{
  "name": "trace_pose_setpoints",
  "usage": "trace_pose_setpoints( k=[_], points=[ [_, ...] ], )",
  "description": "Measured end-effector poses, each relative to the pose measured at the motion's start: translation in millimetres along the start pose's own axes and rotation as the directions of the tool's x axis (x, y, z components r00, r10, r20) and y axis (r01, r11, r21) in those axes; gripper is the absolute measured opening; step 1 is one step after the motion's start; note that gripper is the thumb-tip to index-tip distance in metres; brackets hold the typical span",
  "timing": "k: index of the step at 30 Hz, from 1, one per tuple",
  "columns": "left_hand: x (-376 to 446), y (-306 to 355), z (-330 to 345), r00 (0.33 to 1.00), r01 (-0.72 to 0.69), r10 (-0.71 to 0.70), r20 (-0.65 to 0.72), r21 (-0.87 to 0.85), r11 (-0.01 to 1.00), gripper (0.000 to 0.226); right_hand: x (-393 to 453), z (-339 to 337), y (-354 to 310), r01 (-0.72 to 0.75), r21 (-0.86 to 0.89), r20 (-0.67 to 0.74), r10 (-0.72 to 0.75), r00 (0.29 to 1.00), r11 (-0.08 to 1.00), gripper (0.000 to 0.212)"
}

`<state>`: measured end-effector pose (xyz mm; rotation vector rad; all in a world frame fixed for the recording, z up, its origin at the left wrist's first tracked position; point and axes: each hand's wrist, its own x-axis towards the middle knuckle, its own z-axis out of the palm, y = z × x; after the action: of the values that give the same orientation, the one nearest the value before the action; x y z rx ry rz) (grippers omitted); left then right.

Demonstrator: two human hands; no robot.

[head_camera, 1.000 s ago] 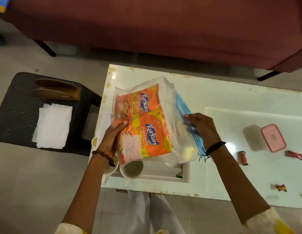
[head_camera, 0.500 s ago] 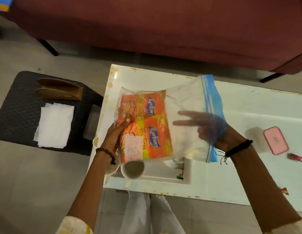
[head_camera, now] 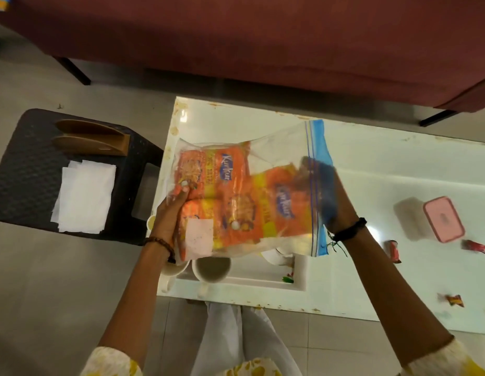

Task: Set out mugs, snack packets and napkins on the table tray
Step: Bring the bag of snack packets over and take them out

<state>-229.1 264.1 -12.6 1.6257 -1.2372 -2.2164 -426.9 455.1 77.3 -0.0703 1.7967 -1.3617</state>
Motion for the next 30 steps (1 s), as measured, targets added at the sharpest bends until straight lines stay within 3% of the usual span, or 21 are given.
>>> trace_pose_setpoints(
  k=[2, 3, 6, 8, 15, 23, 26, 30],
  points=[
    [3, 5, -8, 0.999, -0.012, 0.012, -0.032, -0.006, 1.000, 0.045, 4, -8, -2, 0.276, -0.215, -0.146, -0.311, 0.939, 0.937, 0.027],
    [5, 7, -13, 0.999, -0.008, 0.007, -0.035, -0.011, 1.000, 0.042, 6, -12, -1, 0.330, -0.282, -0.227, -0.396, 0.890, 0.901, 0.027],
    [6, 15, -28, 0.998, -0.006, 0.005, -0.061, -0.009, 1.000, 0.041, 7, -34, 17, 0.280, -0.395, -0.384, -0.433, 0.815, 0.875, 0.021],
    [6, 18, -37, 0.998, -0.010, 0.010, -0.068, -0.003, 1.000, 0.055, 8, -43, 35, 0.217, -0.439, -0.393, -0.403, 0.827, 0.872, 0.028],
    [5, 15, -46, 0.999, -0.019, 0.018, -0.030, -0.019, 1.000, 0.063, 19, -39, 75, 0.087, -0.443, -0.269, -0.225, 0.936, 0.892, 0.029],
    [3, 10, -28, 1.000, -0.007, 0.008, 0.025, -0.025, 1.000, 0.061, 41, -36, 85, -0.018, -0.405, -0.277, -0.104, 0.955, 0.914, 0.022],
    [5, 8, -29, 0.998, 0.022, -0.017, 0.066, -0.085, 0.996, 0.065, 51, -24, 70, 0.062, -0.491, -0.120, -0.138, 0.983, 0.869, 0.021],
    [8, 6, -29, 0.997, 0.034, -0.025, 0.066, -0.139, 0.990, 0.066, 77, -5, 56, 0.106, -0.679, 0.141, -0.012, 0.990, 0.726, 0.024]
  ],
)
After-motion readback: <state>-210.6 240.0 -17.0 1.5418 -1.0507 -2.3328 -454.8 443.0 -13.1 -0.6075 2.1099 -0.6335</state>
